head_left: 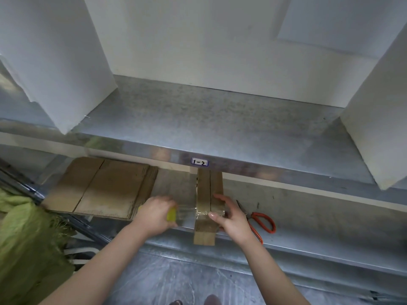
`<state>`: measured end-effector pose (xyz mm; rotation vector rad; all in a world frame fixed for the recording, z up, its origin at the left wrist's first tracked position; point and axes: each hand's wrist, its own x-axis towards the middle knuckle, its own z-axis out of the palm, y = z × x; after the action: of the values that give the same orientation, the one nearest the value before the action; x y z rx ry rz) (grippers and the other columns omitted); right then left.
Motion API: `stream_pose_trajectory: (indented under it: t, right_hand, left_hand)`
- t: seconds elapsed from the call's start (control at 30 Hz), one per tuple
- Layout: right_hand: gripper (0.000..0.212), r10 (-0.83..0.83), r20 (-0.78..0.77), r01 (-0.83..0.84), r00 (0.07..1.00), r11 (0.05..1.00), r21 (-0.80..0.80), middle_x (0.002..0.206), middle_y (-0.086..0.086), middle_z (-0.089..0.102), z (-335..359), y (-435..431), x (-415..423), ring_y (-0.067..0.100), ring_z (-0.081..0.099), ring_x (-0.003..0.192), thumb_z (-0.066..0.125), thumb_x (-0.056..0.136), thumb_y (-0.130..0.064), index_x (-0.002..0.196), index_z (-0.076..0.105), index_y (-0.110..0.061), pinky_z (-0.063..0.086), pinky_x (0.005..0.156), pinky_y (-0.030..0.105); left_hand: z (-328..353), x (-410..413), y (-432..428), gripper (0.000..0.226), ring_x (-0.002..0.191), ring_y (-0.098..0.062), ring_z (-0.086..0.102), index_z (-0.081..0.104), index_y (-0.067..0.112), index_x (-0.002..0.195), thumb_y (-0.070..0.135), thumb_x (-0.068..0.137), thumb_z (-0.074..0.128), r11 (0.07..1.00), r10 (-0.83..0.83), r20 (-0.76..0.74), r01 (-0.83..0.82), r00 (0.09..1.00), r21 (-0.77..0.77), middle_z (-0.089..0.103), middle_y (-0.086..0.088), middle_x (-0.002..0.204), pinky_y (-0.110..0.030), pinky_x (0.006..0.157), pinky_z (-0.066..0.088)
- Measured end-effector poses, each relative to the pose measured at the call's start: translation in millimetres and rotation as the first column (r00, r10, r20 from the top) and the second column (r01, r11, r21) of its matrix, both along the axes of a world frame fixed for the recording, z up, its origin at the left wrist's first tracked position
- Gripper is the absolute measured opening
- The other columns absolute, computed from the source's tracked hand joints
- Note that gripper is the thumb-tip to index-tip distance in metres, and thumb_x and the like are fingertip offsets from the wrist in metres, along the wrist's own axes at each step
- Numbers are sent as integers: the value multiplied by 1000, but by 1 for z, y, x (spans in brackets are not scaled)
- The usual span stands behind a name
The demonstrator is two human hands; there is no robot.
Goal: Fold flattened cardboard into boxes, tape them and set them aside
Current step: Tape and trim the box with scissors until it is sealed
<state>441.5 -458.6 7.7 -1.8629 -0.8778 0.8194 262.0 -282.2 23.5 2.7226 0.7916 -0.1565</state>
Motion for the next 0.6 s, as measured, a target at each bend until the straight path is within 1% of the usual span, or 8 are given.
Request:
stream_pose_trajectory:
  t: [0.13,0.23,0.33,0.4,0.43,0.5,0.53,0.6]
  right_hand:
    - [51,18,18,-18,1000,1000,-9,135,-10,49,6,-1,0,8,44,123,73,85,-28,126,47,-44,35,97,23]
    - [51,40,84,-38,996,999,-23,139,-10,44,6,-5,0,8,39,129,67,89,-33,130,42,-49,31,102,23]
    - [51,117,154,-115,981,993,-22,150,-11,33,5,-17,-2,4,27,139,55,96,-42,140,33,-53,22,111,23]
    - [51,148,190,-144,971,989,-36,150,-15,28,4,-29,-1,-1,19,140,44,97,-52,145,27,-52,17,112,22]
    - [52,139,259,-130,956,990,-52,151,-14,29,1,-37,3,1,19,141,38,95,-58,146,28,-50,17,113,23]
    - [58,122,473,-74,873,990,-118,152,-7,34,-12,-53,13,12,24,143,28,92,-67,145,34,-44,24,115,33]
    - [59,122,571,-35,812,986,-160,152,-4,37,-21,-61,20,18,27,143,27,91,-67,144,37,-41,30,114,39]
    - [56,136,682,40,718,971,-236,147,1,46,-39,-73,33,27,36,140,30,92,-57,141,44,-35,38,109,47]
  left_hand:
    - [-2,-8,-7,58,99,-12,50,49,27,111,49,67,80,976,102,128,-74,987,-205,56,8,106,-24,75,35]
    - [1,-7,-16,55,93,-11,48,45,26,105,49,68,79,986,76,142,-54,987,-155,54,8,101,-25,70,32]
    - [0,-5,-20,54,92,-12,47,43,26,102,50,69,78,991,59,127,-43,990,-126,54,6,100,-28,72,36]
    - [-1,-5,-21,54,92,-13,48,41,27,100,52,68,78,989,69,119,-52,990,-137,55,5,100,-29,74,39]
    - [-2,-5,-21,55,92,-13,48,40,29,99,53,68,78,988,77,116,-59,990,-145,56,5,99,-30,75,40]
    - [-3,-4,-22,56,90,-14,49,37,30,97,54,67,78,985,84,103,-67,991,-159,55,5,97,-32,75,42]
    - [-4,-3,-22,56,90,-14,49,37,30,98,54,68,78,984,88,100,-71,991,-161,55,5,96,-32,74,42]
    - [-3,-2,-24,56,89,-14,48,38,28,99,52,68,78,984,96,101,-80,990,-158,53,7,95,-31,70,39]
